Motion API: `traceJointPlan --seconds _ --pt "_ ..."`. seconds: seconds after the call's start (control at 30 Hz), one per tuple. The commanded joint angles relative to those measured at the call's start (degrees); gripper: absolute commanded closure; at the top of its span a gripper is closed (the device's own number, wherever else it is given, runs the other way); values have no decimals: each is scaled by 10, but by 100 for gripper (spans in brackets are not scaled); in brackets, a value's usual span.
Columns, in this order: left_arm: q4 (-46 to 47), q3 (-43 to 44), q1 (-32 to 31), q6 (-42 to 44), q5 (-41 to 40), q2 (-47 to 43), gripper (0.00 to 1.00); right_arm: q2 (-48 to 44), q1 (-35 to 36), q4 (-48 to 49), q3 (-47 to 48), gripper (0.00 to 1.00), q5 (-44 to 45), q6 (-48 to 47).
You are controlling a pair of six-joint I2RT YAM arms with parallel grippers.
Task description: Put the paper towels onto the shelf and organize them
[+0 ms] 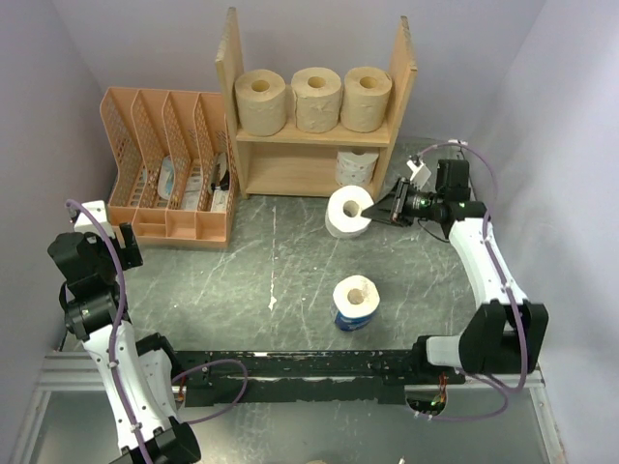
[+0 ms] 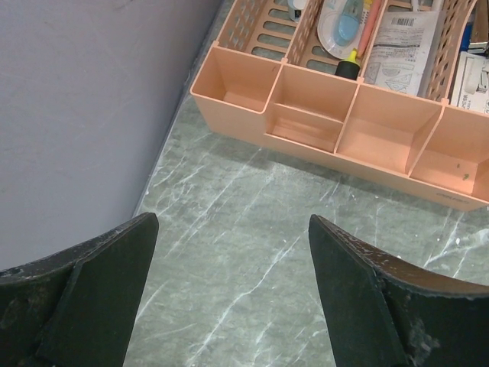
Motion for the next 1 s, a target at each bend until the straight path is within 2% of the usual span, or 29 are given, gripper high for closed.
traceJointPlan --seconds 0.0,0.03,0.2,0.27,0.7,0.83,0.97 --pt "3 9 6 2 9 -14 8 -41 12 200 -15 100 -5 209" --pt "5 8 6 2 9 -19 8 -31 12 198 -12 100 16 234" --pt "7 8 6 1 5 -20 8 -17 18 311 -63 100 85 451" --pt "7 8 6 0 4 -18 8 0 28 322 -59 100 114 488" --pt "6 11 14 -1 -1 4 8 61 58 406 -4 100 221 523" --pt "5 13 20 -1 0 11 8 115 103 342 55 100 224 507" --pt "2 14 25 -3 2 13 8 127 166 343 71 100 256 508"
